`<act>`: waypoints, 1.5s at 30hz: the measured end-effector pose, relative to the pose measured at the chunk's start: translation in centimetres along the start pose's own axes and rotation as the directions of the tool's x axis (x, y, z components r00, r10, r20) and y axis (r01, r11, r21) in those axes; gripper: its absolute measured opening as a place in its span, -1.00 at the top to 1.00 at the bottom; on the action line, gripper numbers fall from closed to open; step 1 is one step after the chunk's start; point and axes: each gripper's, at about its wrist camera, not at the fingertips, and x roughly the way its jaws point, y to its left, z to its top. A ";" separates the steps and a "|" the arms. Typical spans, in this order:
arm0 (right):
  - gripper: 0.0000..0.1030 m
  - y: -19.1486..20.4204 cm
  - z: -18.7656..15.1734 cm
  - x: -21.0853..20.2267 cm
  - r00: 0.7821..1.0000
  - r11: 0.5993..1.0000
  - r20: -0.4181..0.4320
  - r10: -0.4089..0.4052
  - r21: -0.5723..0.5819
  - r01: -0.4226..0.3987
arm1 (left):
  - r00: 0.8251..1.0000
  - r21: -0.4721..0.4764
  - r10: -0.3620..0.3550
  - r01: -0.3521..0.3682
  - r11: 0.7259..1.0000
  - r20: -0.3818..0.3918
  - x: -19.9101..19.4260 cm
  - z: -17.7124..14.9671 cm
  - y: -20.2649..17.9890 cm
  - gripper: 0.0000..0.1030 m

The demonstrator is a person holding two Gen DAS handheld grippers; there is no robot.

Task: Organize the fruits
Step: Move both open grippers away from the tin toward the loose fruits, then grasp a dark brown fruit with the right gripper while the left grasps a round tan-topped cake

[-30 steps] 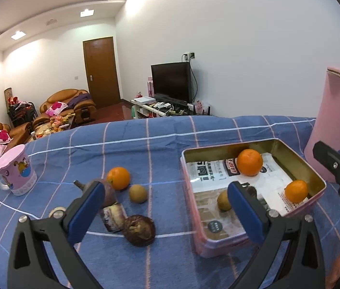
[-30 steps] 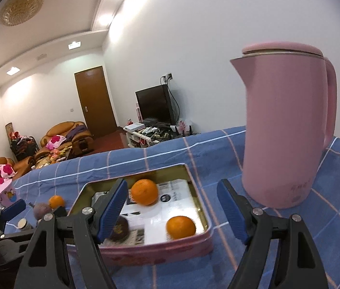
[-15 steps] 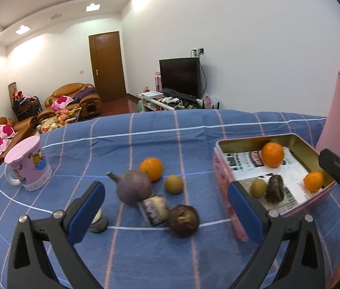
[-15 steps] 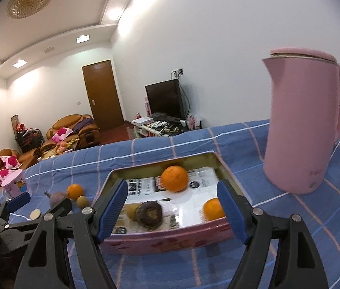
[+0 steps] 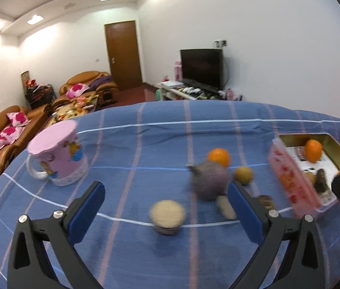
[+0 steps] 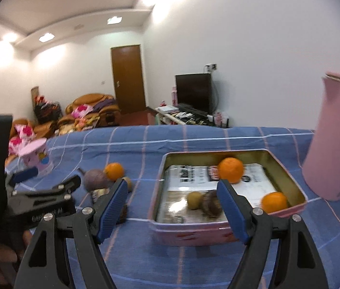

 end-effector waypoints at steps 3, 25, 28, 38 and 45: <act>-0.51 1.7 0.0 1.1 0.998 0.999 -0.046 0.042 -0.031 -0.044 | 1.000 -0.058 0.019 -0.021 0.998 -0.022 0.6 0.3 2.6 -1.00; 0.06 9.3 -1.7 9.5 0.923 0.920 -0.384 -0.027 -0.371 -0.127 | 0.997 -0.058 0.035 -0.038 0.998 -0.062 1.9 0.7 6.6 -1.00; 0.22 8.8 -1.6 9.5 0.918 0.917 -0.395 -0.026 -0.374 -0.135 | 0.997 -0.040 0.020 -0.023 0.999 -0.072 2.0 0.7 6.2 -1.00; 0.47 5.0 -0.5 4.3 0.960 0.964 -0.209 0.185 -0.153 -0.219 | 0.985 0.075 -0.138 0.146 0.986 -0.102 1.4 0.1 3.5 -1.00; 0.47 4.5 0.0 4.3 0.953 0.967 -0.191 0.236 -0.051 -0.249 | 0.973 0.135 -0.168 0.190 0.972 -0.155 2.4 -0.4 1.1 -0.61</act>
